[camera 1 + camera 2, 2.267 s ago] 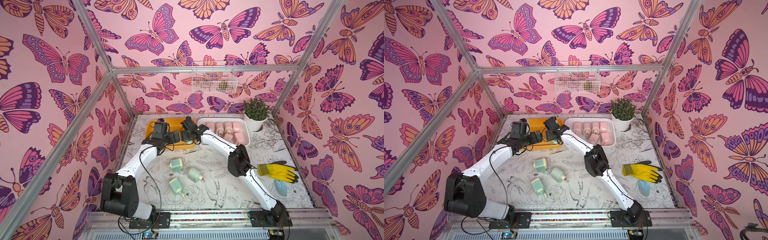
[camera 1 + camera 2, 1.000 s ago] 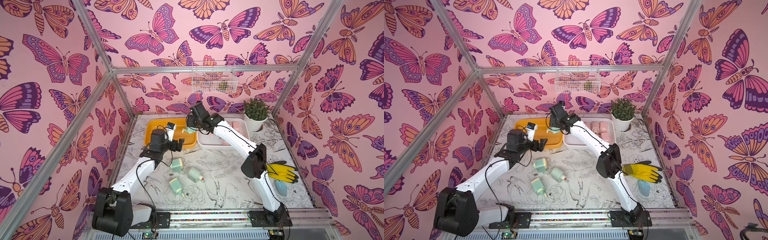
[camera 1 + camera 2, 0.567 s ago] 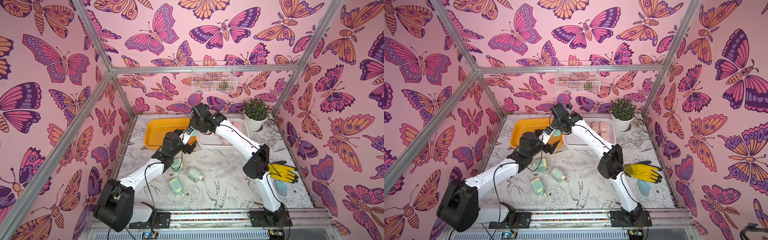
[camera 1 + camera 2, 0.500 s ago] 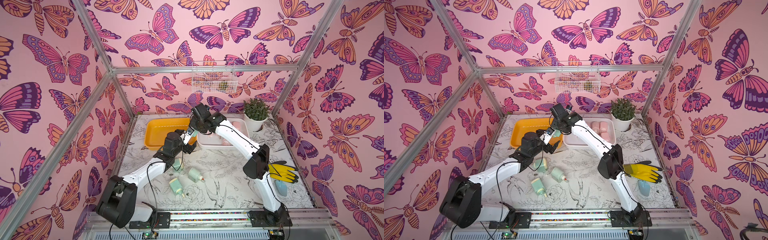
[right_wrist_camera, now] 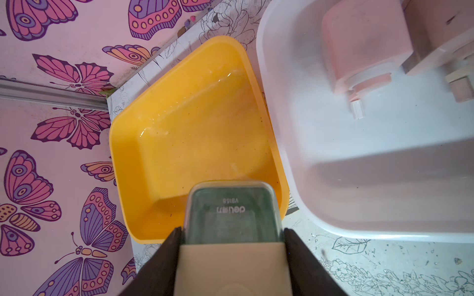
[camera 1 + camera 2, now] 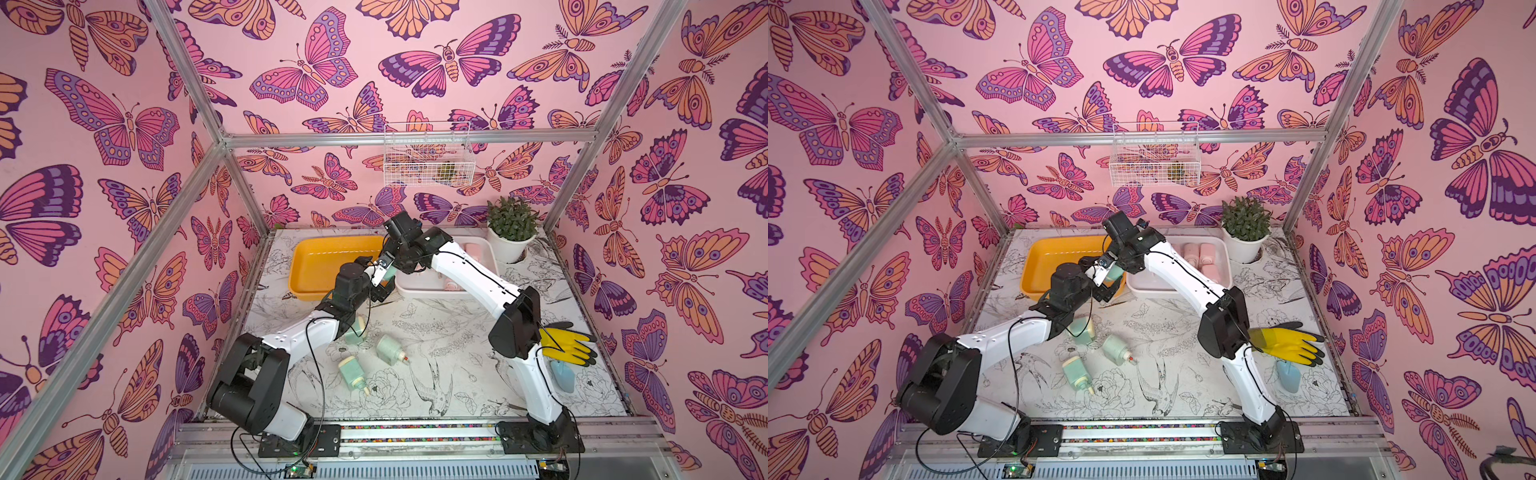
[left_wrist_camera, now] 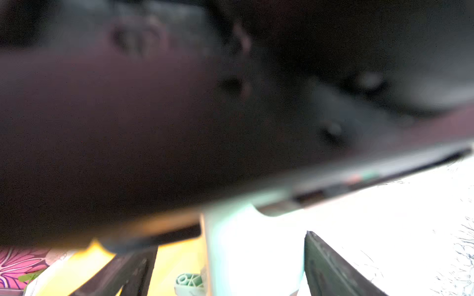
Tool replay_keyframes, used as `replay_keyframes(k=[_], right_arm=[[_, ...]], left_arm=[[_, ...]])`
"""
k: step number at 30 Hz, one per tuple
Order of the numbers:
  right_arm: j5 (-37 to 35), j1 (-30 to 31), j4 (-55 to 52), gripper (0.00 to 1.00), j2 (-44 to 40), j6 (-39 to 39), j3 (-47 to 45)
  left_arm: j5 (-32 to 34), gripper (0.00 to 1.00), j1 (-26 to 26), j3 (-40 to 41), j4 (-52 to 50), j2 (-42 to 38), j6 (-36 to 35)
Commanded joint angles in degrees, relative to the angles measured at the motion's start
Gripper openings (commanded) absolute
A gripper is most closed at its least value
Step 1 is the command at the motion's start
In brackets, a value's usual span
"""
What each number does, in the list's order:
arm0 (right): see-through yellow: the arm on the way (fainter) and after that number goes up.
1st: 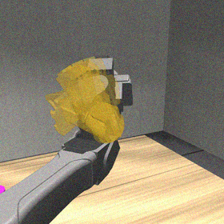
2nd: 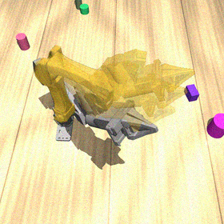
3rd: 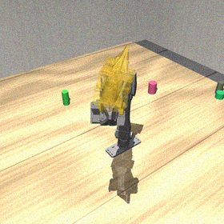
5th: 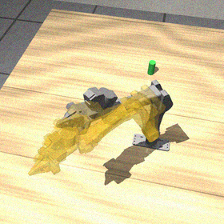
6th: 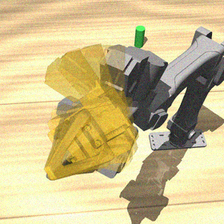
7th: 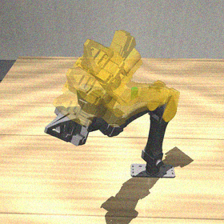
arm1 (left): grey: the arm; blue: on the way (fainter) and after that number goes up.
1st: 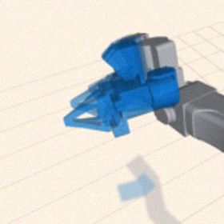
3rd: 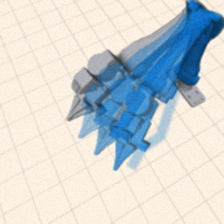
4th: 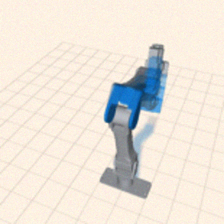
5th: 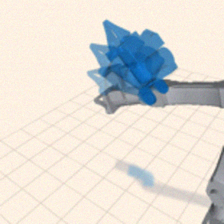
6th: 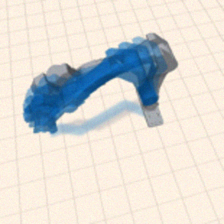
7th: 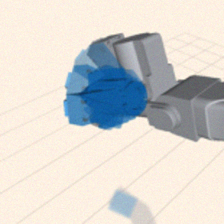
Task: Place the pencil sharpeners by color into the storage box
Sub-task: Place the pencil sharpener in the storage box.
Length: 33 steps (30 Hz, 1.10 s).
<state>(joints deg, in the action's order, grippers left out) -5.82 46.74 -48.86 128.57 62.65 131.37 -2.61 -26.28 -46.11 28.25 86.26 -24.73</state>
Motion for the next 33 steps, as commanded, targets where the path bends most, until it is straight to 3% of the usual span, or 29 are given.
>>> replay_keyframes(k=[1,6,10,13,20,23,27,28,29,30,33], right_arm=[[2.71,0.55,2.13,0.0,-4.51,1.72,-0.47],[4.92,0.14,3.75,0.0,-4.78,3.27,-1.81],[7.84,-0.85,4.74,0.0,-5.58,4.73,-3.7],[9.16,-1.39,6.45,0.0,-6.86,5.46,-5.78],[10.48,-1.33,7.85,0.0,-7.42,5.74,-7.25],[11.25,-1.34,8.21,0.0,-7.19,5.86,-7.18],[10.8,-1.36,9.08,0.02,-7.54,3.96,-7.27],[10.52,-1.3,9.47,0.12,-7.64,3.21,-7.31],[10.0,-1.35,9.8,0.3,-7.86,2.32,-7.42],[8.87,-1.45,9.8,0.48,-8.09,1.39,-7.57],[2.53,-2.32,9.68,0.86,-9.84,-4.11,-8.94]], left_arm=[[-1.62,0.91,-0.56,1.88,4.21,1.46,-1.8],[-2.03,0.85,-1.31,2.62,6.39,2.51,-2.58],[-0.64,0.83,-1.27,6.78,15.15,2.96,-0.93],[-2.01,0.69,-1.31,8.61,19.29,3.44,-2.52],[-2.22,0.65,-1.32,8.23,22.58,5.32,-4.11],[-1.98,0.54,-1.33,8.08,22.62,5.66,-4.03],[-0.69,0.25,-1.79,8.16,22.15,5.0,-2.72],[0.21,0.16,-2.04,8.03,21.71,4.64,-2.27],[1.49,0.01,-2.39,7.74,20.89,4.15,-1.64],[3.31,0.0,-2.74,7.49,20.25,3.57,-0.35],[5.04,0.0,-2.81,6.96,17.39,0.94,4.99]])
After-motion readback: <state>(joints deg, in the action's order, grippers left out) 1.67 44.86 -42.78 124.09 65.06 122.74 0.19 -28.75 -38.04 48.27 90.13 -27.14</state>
